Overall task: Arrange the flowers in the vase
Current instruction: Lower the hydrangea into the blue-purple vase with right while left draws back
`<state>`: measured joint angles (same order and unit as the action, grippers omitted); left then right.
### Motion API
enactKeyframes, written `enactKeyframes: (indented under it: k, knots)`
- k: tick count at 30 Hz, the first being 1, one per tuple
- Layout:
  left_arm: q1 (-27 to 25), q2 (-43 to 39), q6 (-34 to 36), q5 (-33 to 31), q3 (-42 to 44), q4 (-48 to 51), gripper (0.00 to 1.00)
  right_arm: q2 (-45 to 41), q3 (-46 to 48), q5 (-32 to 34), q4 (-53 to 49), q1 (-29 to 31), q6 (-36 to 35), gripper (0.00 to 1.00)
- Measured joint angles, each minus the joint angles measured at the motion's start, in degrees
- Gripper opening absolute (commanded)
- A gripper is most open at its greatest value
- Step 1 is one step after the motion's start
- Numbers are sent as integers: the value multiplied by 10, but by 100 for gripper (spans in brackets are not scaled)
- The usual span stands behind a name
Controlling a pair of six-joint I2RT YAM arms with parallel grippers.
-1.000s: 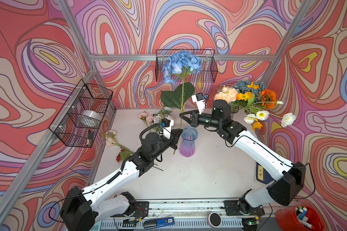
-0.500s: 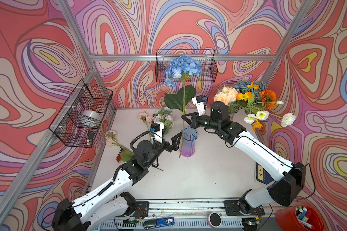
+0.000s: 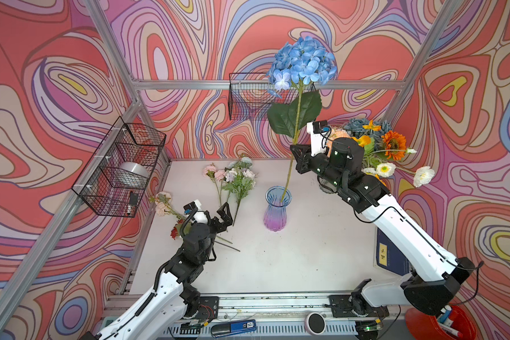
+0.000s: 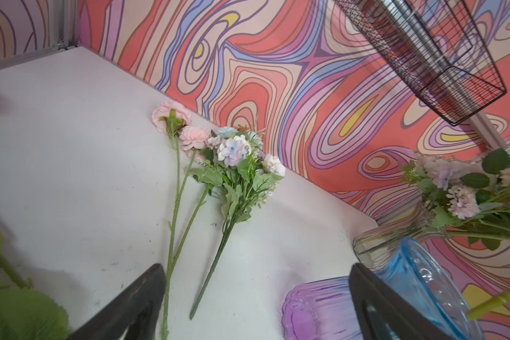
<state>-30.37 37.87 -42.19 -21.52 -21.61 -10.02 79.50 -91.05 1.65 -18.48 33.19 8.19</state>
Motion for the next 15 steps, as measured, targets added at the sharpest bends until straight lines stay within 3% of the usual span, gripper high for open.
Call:
enactKeyframes:
  k: [6,15]
  knots:
    - [0,-7,-16,-9,1,10,100,1,64,15,46,0,-17,0]
    - [3,-10,-3,-19,-3,20,100,17,198,-49,151,11,-6,0]
